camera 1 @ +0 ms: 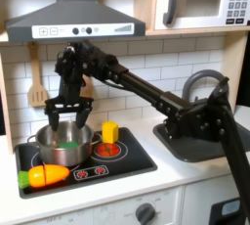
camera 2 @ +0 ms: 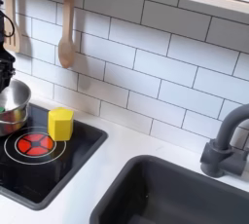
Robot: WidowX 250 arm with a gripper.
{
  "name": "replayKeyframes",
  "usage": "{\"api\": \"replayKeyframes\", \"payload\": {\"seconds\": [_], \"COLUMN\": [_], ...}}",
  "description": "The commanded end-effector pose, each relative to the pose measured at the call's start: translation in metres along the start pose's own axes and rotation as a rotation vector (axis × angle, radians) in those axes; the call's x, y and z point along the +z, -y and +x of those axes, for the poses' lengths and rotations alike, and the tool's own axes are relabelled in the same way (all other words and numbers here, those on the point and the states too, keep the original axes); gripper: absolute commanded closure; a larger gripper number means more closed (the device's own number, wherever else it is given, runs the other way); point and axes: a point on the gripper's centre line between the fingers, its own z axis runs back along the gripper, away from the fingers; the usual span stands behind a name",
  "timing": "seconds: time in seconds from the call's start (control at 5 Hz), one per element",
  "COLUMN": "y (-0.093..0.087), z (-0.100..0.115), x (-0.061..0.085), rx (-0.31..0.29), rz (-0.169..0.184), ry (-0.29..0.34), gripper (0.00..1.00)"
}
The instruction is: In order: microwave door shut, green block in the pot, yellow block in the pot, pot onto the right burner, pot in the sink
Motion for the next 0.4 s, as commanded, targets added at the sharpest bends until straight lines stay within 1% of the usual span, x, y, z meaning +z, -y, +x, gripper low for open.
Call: {"api": "replayKeyframes", "payload": {"seconds": [0.0, 0.2], "y": [0.0049, 0.0059], "z": [-0.0012, 0.0002], "x": [-0.0065, -0.0044], "rx": [0.011, 0.018], "rz": [-0.018, -0.024], "ry": [-0.023, -0.017], "gripper": [0.0, 0.0]}}
